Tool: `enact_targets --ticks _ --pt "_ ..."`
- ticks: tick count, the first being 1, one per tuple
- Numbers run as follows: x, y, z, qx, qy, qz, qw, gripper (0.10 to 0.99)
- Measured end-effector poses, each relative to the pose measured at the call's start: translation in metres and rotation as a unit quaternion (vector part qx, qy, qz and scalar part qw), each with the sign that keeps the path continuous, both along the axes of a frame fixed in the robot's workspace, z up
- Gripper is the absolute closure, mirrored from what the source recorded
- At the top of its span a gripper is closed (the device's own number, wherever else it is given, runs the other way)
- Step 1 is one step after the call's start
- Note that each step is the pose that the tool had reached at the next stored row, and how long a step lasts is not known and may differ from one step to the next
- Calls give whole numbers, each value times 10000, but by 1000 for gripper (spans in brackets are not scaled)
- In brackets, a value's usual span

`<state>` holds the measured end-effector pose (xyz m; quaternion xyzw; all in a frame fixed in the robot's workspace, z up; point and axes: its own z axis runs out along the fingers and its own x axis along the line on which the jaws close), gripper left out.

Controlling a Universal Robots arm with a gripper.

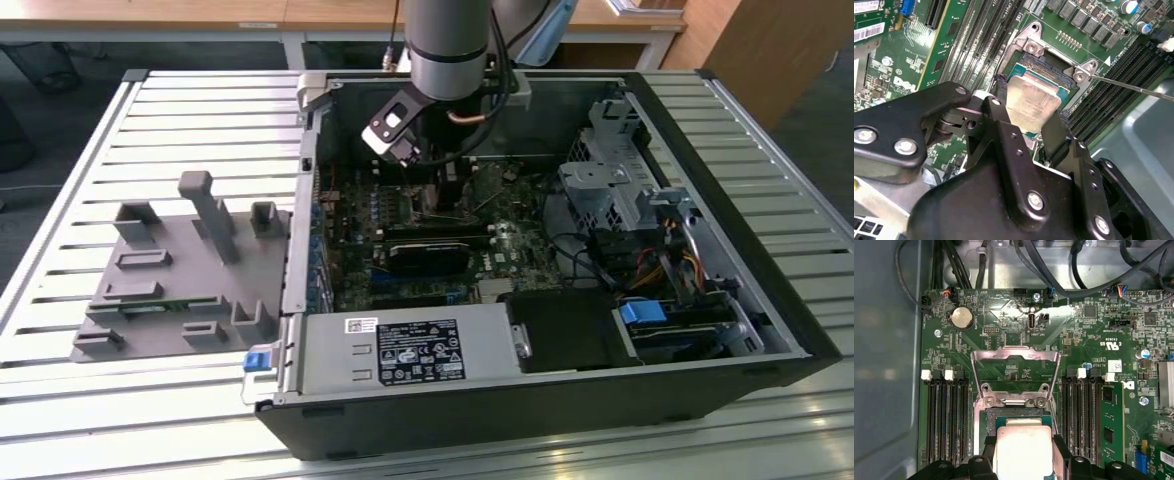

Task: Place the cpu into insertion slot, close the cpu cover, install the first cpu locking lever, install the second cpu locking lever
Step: 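Place the cpu into insertion slot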

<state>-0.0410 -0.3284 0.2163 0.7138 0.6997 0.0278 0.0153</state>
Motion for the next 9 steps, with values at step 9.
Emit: enact_targets --ticks 9 --pt "0 18 -74 -3 0 -51 10000 561"
